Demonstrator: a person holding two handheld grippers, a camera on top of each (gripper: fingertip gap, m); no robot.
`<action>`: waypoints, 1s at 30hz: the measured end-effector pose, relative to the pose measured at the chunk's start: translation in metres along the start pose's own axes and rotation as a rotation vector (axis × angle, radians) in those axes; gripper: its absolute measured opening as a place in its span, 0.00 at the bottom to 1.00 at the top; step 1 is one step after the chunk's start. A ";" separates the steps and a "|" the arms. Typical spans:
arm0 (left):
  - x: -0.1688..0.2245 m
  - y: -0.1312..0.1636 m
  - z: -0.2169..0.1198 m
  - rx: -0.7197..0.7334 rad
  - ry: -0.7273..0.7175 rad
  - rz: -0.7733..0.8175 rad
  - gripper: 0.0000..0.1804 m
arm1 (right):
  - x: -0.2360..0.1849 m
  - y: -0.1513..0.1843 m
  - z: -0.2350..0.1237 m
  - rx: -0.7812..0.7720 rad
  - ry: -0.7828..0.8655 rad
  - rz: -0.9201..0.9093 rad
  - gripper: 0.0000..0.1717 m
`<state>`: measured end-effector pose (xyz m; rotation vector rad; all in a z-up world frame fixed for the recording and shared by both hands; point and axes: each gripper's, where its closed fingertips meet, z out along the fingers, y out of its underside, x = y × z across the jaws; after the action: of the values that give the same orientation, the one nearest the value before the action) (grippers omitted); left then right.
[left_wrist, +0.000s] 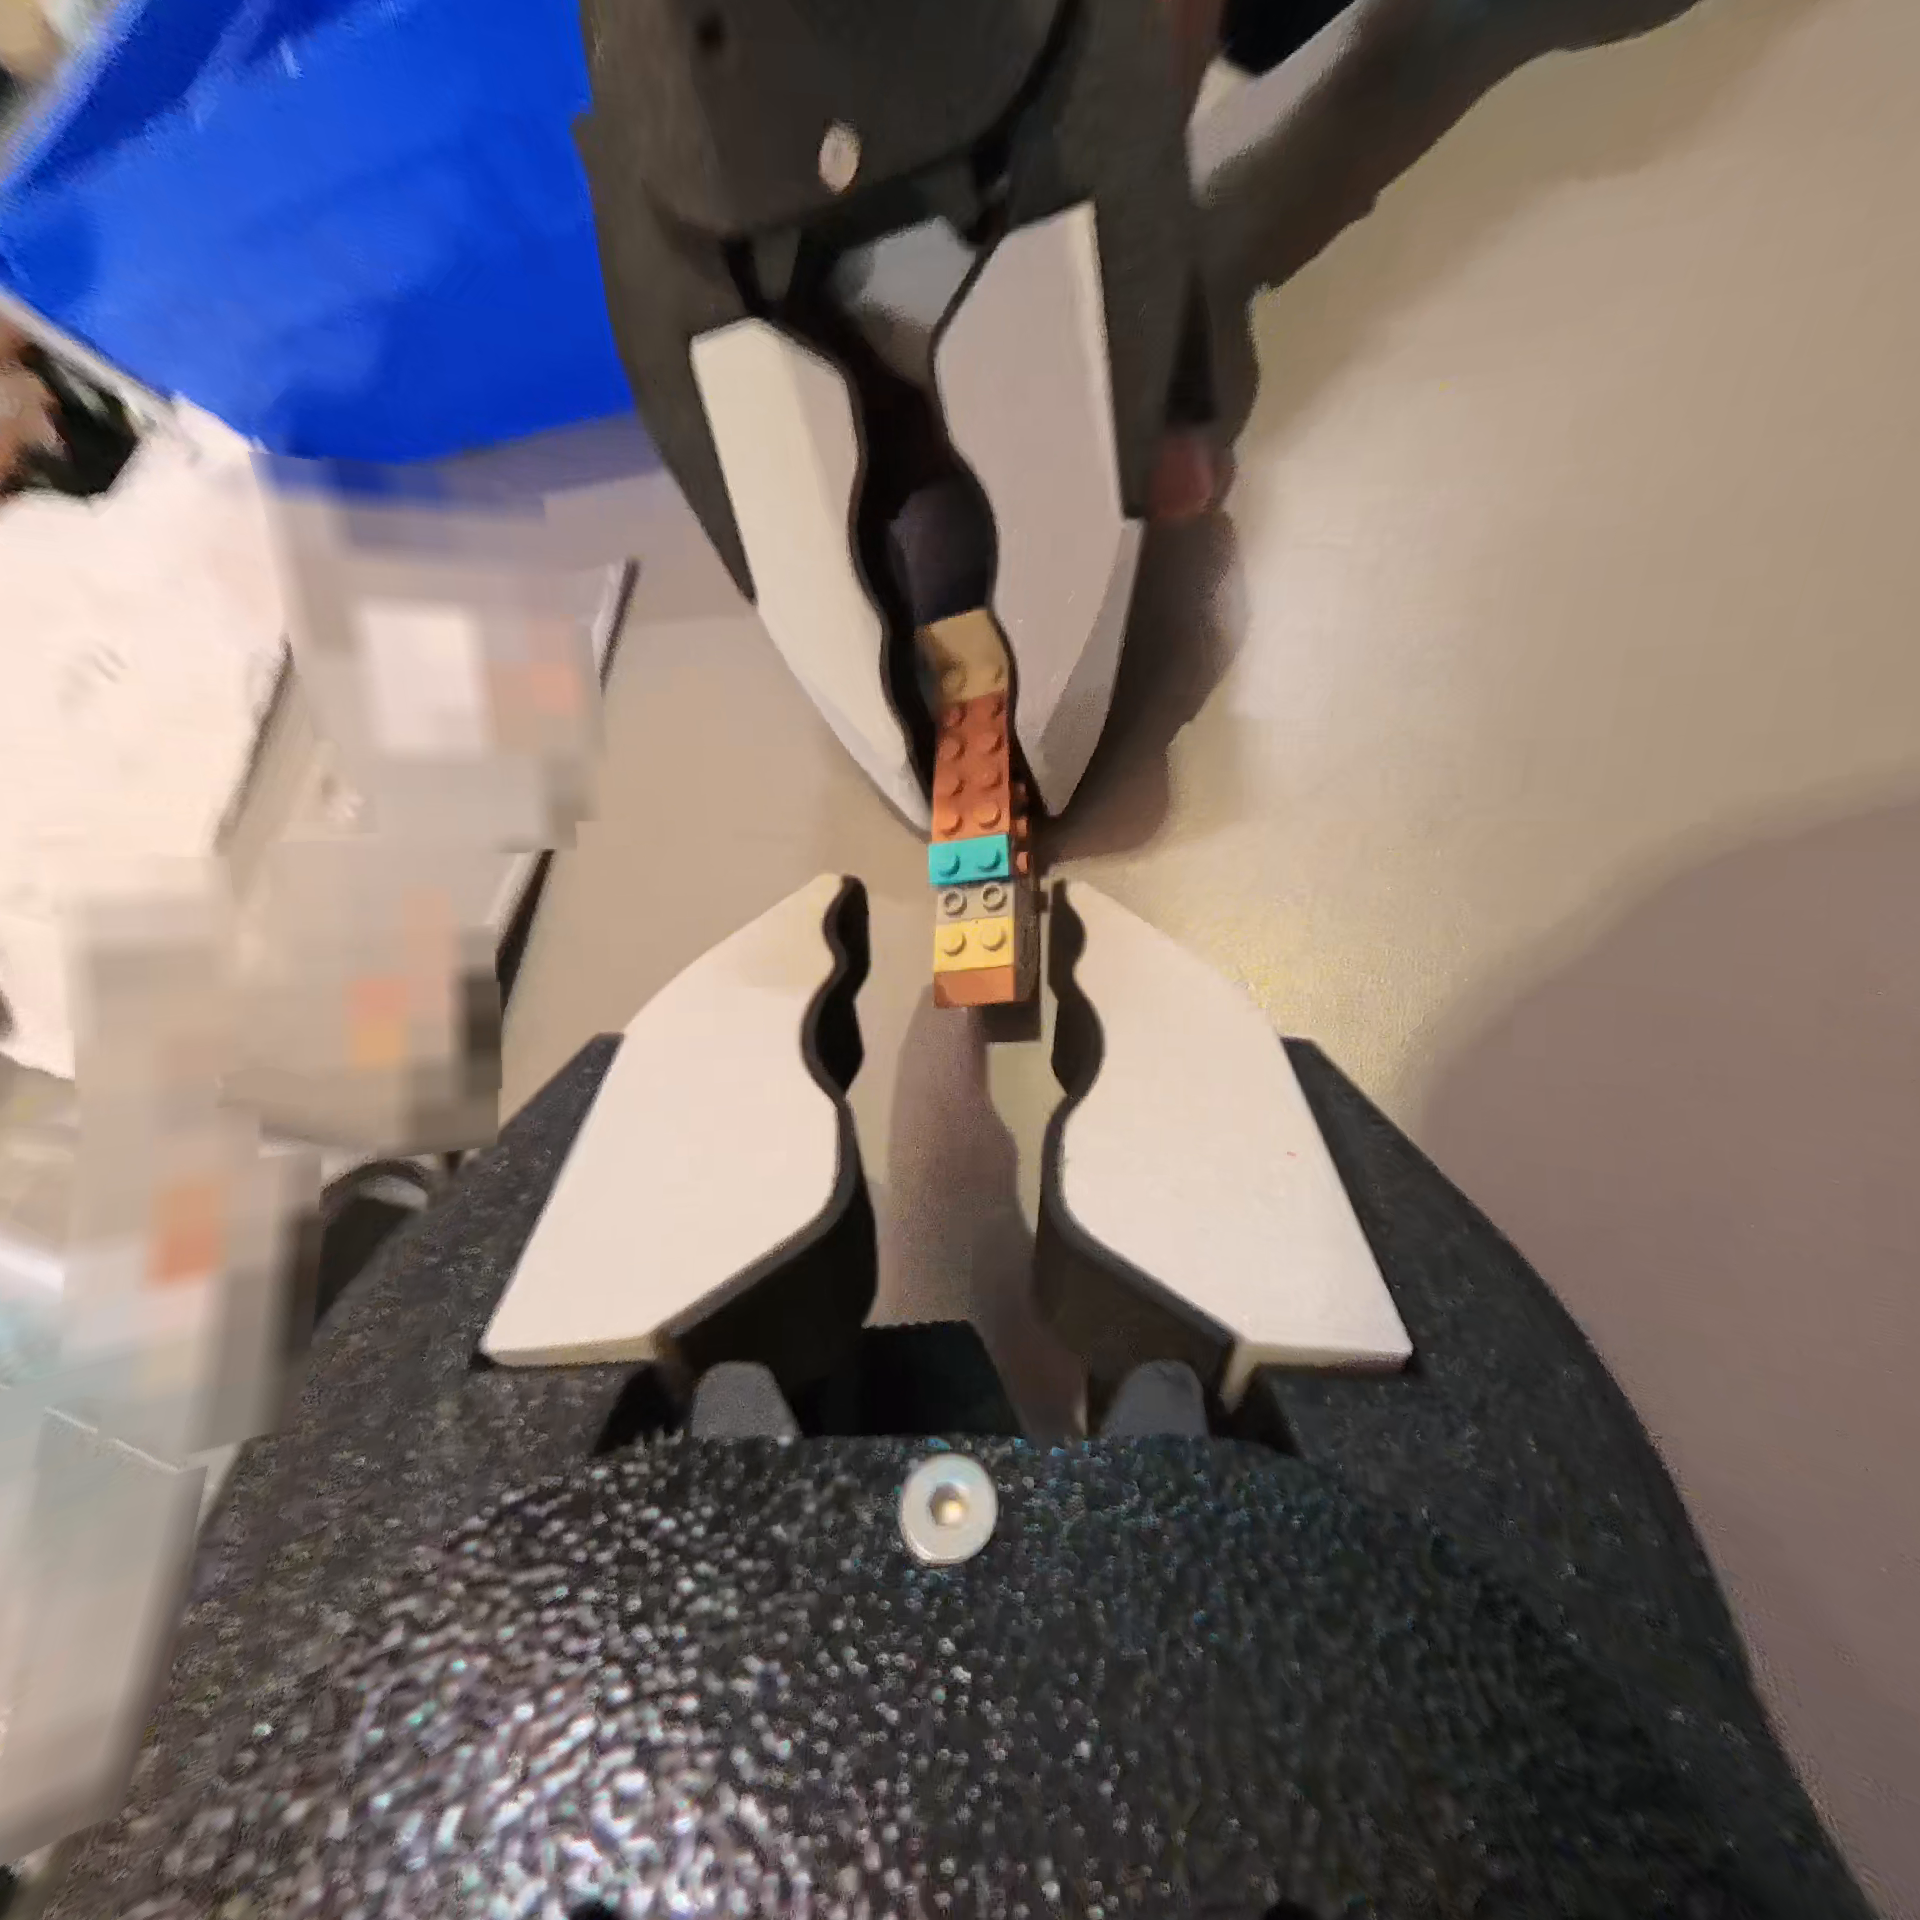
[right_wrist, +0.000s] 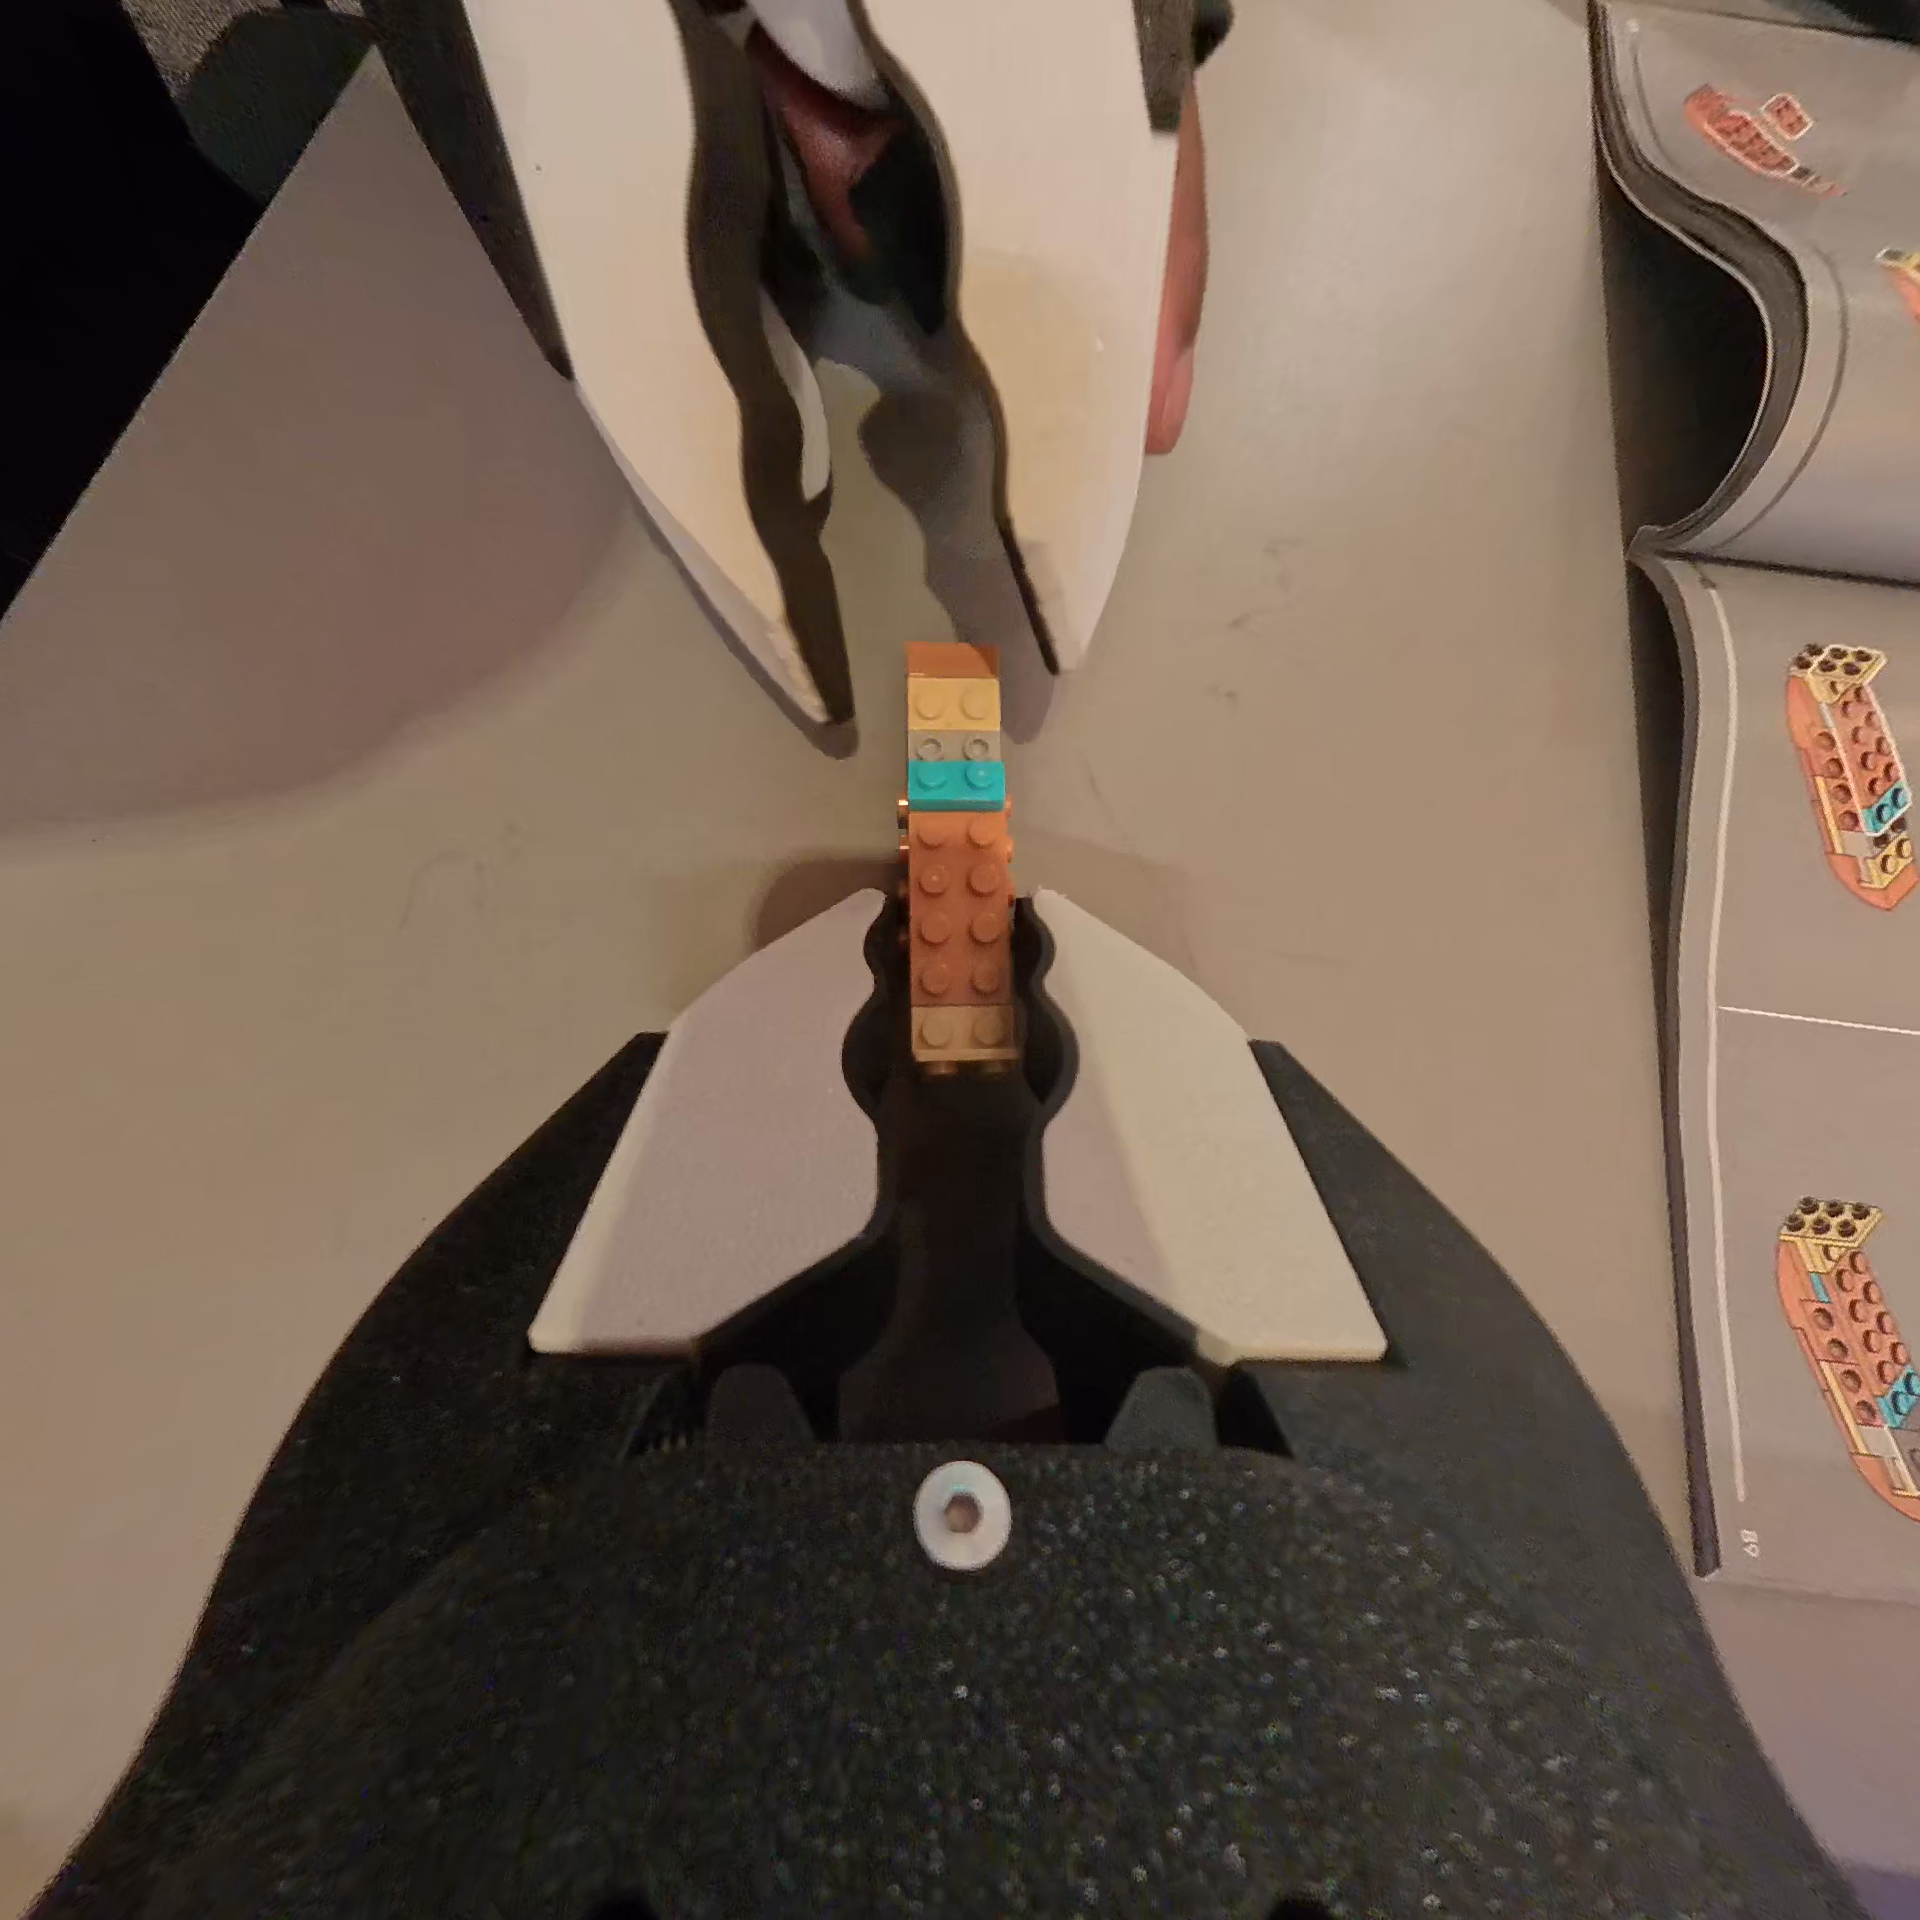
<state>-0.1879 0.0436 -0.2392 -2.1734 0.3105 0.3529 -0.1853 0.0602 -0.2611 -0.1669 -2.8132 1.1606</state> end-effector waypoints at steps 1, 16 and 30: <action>0.000 -0.005 -0.002 0.042 -0.012 0.059 0.20 | 0.000 -0.001 0.000 0.006 -0.005 0.001 0.12; -0.005 -0.014 -0.010 0.348 -0.090 0.574 0.30 | -0.005 -0.019 -0.016 0.170 -0.142 0.128 0.12; 0.007 -0.021 0.000 0.365 -0.111 0.774 0.17 | -0.012 -0.024 -0.016 0.192 -0.178 0.131 0.12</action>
<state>-0.1738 0.0553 -0.2260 -1.5958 1.0676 0.7715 -0.1729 0.0530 -0.2331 -0.2475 -2.8532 1.5387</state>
